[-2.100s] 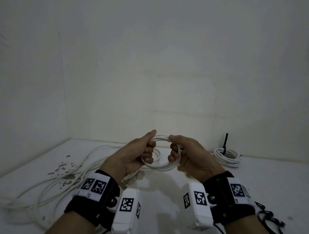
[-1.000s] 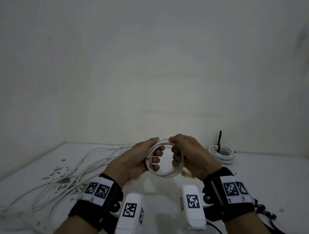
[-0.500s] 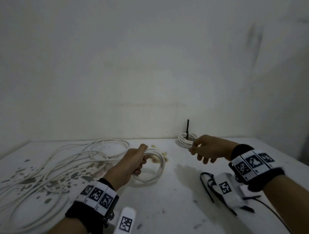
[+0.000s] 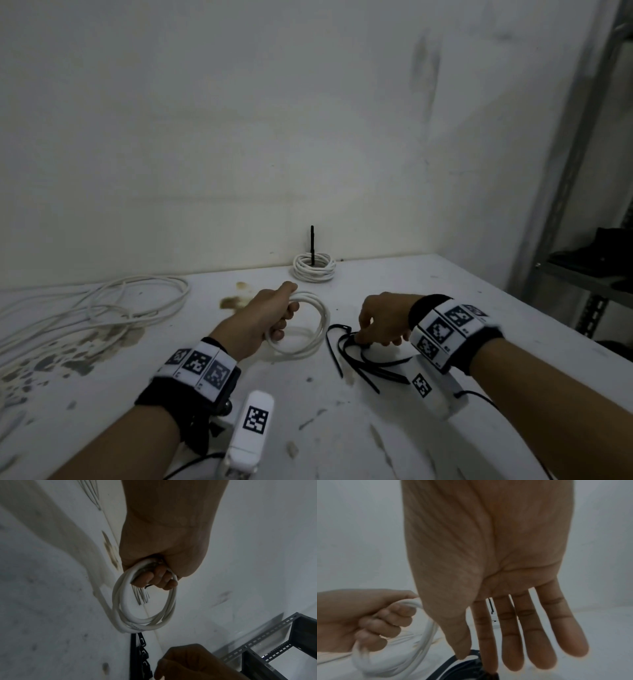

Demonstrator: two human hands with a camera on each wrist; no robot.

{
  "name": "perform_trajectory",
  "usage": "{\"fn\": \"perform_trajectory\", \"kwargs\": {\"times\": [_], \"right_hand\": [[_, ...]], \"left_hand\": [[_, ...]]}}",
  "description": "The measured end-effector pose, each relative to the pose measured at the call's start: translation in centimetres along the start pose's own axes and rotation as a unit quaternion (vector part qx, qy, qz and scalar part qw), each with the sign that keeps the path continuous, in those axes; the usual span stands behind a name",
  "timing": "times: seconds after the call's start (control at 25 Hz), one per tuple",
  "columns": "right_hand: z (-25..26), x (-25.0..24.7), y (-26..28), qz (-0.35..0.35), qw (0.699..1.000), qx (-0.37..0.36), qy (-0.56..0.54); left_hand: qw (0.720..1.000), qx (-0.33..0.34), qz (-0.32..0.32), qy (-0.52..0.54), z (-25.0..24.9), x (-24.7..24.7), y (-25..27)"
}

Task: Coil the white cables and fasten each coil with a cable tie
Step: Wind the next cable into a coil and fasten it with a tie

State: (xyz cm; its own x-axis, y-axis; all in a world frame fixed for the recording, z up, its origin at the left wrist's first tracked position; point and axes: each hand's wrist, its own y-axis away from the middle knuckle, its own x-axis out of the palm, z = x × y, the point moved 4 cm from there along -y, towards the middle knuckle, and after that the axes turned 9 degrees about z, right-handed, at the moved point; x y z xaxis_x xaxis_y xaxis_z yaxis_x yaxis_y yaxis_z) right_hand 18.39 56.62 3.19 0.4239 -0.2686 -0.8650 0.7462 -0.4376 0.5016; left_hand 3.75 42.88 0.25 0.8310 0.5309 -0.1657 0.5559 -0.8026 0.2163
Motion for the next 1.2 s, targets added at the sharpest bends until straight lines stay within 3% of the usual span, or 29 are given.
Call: {"fn": "perform_trajectory", "kwargs": {"times": [0.4,0.48,0.56,0.64,0.68,0.76,0.84,1.2], "right_hand": [[0.7,1.0,-0.2,0.027,0.997,0.002,0.069],[0.9,0.1,0.6,-0.01,0.999,-0.004,0.049],[1.2,-1.9,1.7,-0.116,0.993,-0.018,-0.013],[2.1,-3.8,3.1,-0.223,0.958,-0.078,-0.16],[2.9,-4.3,3.7,-0.238,0.929,-0.127,-0.254],[5.0,-4.7,4.6,-0.208,0.863,-0.224,-0.402],[6.7,-4.6,4.8,-0.177,0.825,-0.273,-0.462],[10.4,-3.1,2.9,-0.156,0.801,-0.311,-0.487]], "left_hand": [[0.998,-0.016,0.01,0.052,-0.1,0.4,-0.5],[0.999,-0.02,0.011,0.047,-0.1,0.3,-0.5],[0.999,-0.023,0.001,0.031,-0.3,0.3,-0.4],[0.999,-0.021,-0.01,0.03,-0.4,0.2,-0.3],[0.999,-0.017,-0.015,0.038,-0.4,0.0,-0.2],[0.998,-0.01,-0.021,0.061,-0.3,-0.4,-0.1],[0.996,-0.009,-0.02,0.083,-0.1,-1.1,0.0],[0.992,0.025,0.021,0.122,0.3,-4.8,1.4]]}}
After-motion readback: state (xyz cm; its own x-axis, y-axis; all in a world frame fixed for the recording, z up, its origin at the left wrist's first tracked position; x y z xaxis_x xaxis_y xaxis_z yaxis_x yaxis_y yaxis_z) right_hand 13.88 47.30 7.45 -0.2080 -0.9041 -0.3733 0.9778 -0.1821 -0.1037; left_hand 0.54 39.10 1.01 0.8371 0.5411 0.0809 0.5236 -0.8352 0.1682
